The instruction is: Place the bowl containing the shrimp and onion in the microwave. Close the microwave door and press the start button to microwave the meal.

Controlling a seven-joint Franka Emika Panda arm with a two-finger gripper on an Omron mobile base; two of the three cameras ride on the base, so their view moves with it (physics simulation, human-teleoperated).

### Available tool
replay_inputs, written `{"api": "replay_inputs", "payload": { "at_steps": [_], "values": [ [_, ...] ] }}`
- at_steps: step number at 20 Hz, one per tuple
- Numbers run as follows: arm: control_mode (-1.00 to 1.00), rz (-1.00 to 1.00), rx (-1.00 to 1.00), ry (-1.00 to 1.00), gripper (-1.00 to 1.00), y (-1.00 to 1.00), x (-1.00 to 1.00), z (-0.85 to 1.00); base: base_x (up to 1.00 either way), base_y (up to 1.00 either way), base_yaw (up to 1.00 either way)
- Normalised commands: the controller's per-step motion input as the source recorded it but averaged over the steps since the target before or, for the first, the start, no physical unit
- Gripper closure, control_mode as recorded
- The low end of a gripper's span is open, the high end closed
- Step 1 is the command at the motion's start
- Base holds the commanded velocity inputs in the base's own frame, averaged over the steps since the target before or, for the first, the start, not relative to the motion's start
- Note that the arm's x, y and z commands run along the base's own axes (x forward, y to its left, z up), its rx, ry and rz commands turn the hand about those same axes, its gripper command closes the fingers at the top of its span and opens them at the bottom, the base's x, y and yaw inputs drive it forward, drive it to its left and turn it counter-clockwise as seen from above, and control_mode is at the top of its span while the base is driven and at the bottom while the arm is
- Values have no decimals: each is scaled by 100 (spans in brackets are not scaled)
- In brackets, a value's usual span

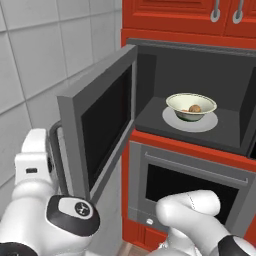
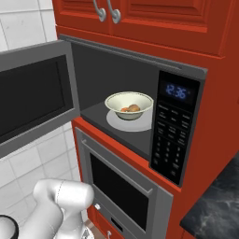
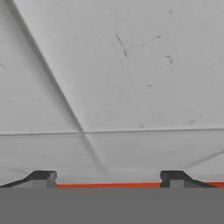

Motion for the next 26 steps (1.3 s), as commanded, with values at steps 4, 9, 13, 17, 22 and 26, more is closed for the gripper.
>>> {"api": "replay_inputs", "payload": {
  "at_steps": [4,9,13,17,22,26],
  "values": [
    [-100,-24,0,0,-100,-95,8,0,0,0,0],
    [-100,-31,0,3,-100,-100,4,0,0,0,0],
    [-100,-36,0,7,-100,-100,12,0,0,0,0],
    [-100,-36,0,12,-100,-100,13,3,0,0,0],
    [-100,-37,0,16,-100,-100,8,9,0,0,0],
    [-100,-36,0,18,-100,-100,13,12,0,0,0]
  ]
}}
